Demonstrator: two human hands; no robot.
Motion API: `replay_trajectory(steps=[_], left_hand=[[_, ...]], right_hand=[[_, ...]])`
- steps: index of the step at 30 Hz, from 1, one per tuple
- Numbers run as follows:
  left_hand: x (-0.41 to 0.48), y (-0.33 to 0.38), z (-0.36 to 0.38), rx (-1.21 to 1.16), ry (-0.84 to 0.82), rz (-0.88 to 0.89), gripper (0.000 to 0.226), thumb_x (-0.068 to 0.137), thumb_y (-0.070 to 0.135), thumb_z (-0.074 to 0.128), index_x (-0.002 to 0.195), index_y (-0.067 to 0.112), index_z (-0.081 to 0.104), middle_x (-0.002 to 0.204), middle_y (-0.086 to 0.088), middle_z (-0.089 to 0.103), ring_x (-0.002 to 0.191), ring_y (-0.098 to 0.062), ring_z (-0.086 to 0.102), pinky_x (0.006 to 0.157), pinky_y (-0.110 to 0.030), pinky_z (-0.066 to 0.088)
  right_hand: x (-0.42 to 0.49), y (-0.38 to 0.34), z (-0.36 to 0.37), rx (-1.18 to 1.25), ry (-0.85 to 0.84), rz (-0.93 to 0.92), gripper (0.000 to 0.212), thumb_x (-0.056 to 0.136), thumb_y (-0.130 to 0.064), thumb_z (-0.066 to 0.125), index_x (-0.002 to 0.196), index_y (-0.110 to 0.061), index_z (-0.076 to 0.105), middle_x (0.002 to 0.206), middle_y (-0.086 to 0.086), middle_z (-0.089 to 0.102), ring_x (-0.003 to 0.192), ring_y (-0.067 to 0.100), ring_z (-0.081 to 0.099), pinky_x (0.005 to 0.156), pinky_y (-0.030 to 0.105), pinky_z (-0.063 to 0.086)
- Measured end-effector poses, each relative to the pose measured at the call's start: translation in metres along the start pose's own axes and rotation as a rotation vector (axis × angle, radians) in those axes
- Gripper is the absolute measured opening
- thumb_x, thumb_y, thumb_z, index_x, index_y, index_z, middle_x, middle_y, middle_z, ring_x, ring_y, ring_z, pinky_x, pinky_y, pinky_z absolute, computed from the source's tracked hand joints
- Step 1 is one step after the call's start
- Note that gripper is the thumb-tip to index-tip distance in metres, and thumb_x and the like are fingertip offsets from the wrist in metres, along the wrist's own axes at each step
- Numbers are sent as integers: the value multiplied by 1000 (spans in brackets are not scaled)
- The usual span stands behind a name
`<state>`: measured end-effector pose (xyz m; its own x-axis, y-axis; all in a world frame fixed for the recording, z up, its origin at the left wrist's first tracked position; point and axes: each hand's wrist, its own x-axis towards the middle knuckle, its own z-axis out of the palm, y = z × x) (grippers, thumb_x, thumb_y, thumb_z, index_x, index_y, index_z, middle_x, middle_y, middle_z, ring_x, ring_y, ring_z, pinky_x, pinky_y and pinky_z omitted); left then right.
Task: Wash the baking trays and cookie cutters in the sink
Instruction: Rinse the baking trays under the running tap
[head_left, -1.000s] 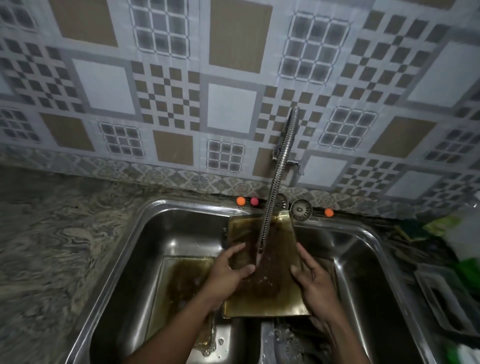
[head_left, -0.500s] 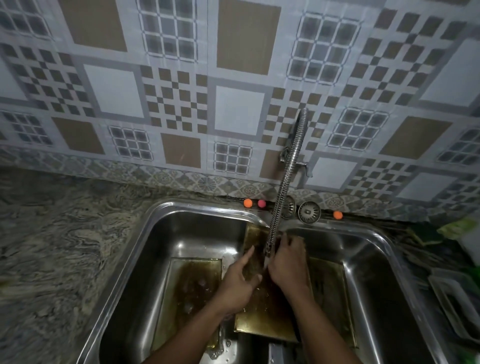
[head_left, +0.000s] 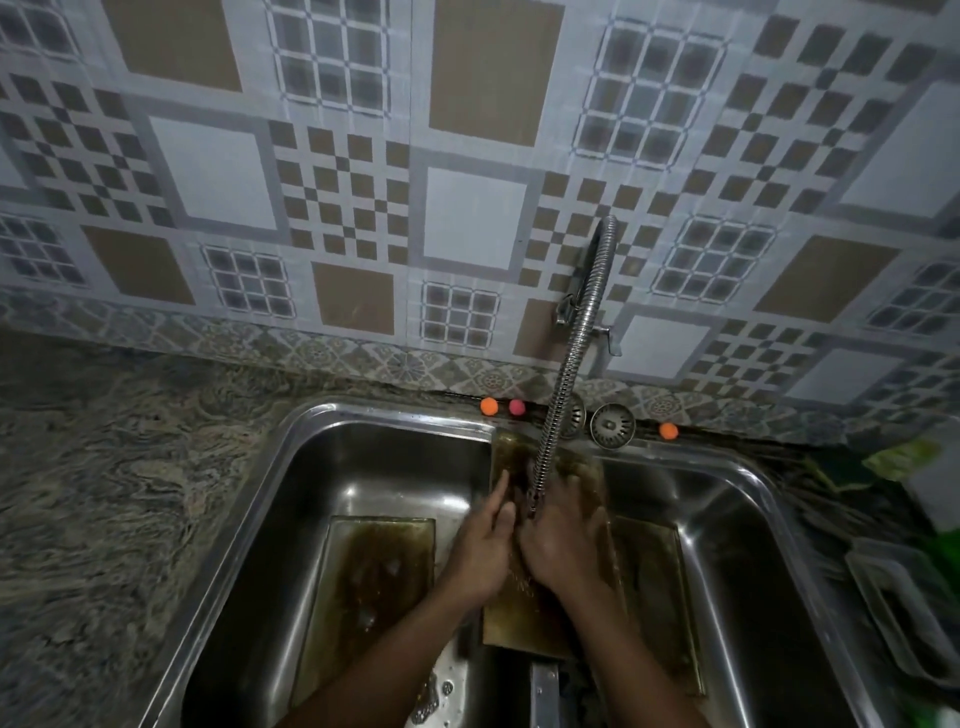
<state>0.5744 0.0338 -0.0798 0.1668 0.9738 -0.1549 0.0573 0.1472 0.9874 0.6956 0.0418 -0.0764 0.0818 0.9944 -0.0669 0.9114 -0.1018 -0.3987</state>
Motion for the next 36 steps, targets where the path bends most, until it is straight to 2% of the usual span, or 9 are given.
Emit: replay_trajectory(steps=[3, 6, 10, 15, 20, 23, 26, 30, 36], left_hand=[[2, -1, -4, -37, 43, 23, 40, 97, 40, 40, 129, 64, 40, 145, 13, 49, 134, -4, 45, 115, -29, 33], [-3, -12, -27, 0, 97, 7, 49, 96, 37, 47, 132, 69, 35, 142, -1, 54, 128, -12, 53, 111, -40, 41], [-13, -4, -60, 217, 213, 96, 73, 97, 14, 54, 148, 55, 20, 145, 3, 47, 129, -10, 48, 107, -30, 42], [-24, 15, -106, 461, 267, 203, 85, 91, 20, 66, 146, 60, 16, 148, -10, 43, 133, -23, 48, 106, -40, 46], [-48, 24, -158, 644, 334, 324, 95, 83, 31, 77, 146, 61, 13, 152, -10, 42, 142, -26, 38, 113, -42, 39], [-56, 34, -175, 721, 441, 382, 100, 81, 35, 77, 140, 70, 5, 151, -10, 44, 139, -30, 41, 109, -29, 33], [-65, 56, -180, 748, 513, 426, 106, 82, 34, 77, 137, 70, -6, 147, -23, 42, 129, -41, 49, 104, -40, 42], [-70, 73, -182, 885, 608, 402, 109, 86, 41, 70, 136, 68, -23, 126, -30, 51, 93, -47, 62, 77, -48, 56], [-84, 90, -169, 878, 726, 358, 100, 83, 39, 75, 149, 47, -1, 111, -32, 58, 79, -48, 63, 62, -48, 52]], right_hand=[[-23, -27, -1, 37, -100, -315, 58, 102, -39, 26, 155, -29, 4, 157, -14, -3, 146, 4, -10, 122, 33, -5], [-41, -15, -7, 126, -195, -419, 52, 102, -35, 41, 151, -37, 24, 157, -22, 11, 145, -4, 0, 115, 11, -2], [-53, 13, 8, 15, 151, -162, 39, 93, -28, 57, 131, -31, 54, 142, -8, 45, 133, 16, 37, 110, 32, 37], [-51, -28, 32, 552, -111, 52, 49, 97, -19, 52, 142, -33, 37, 121, -4, 63, 112, 15, 61, 91, 25, 52], [-47, -73, 39, 627, -87, -233, 98, 89, -13, 66, 154, -33, -5, 151, -24, 25, 132, -19, 28, 105, 7, 30], [-48, -96, 20, 495, -8, -314, 99, 93, -3, 57, 149, -50, -9, 154, -13, 29, 130, -9, 37, 105, 19, 38], [-44, -114, -2, 357, 94, -345, 98, 94, -14, 58, 144, -57, -15, 149, 5, 37, 113, 22, 58, 91, 40, 51], [-37, -127, -35, 233, 251, -437, 98, 95, -8, 54, 145, -53, -17, 146, 13, 38, 116, 32, 55, 85, 43, 51], [-50, -129, -58, 148, 370, -477, 103, 87, 9, 52, 147, -47, -11, 140, 14, 40, 106, 34, 57, 77, 43, 53]])
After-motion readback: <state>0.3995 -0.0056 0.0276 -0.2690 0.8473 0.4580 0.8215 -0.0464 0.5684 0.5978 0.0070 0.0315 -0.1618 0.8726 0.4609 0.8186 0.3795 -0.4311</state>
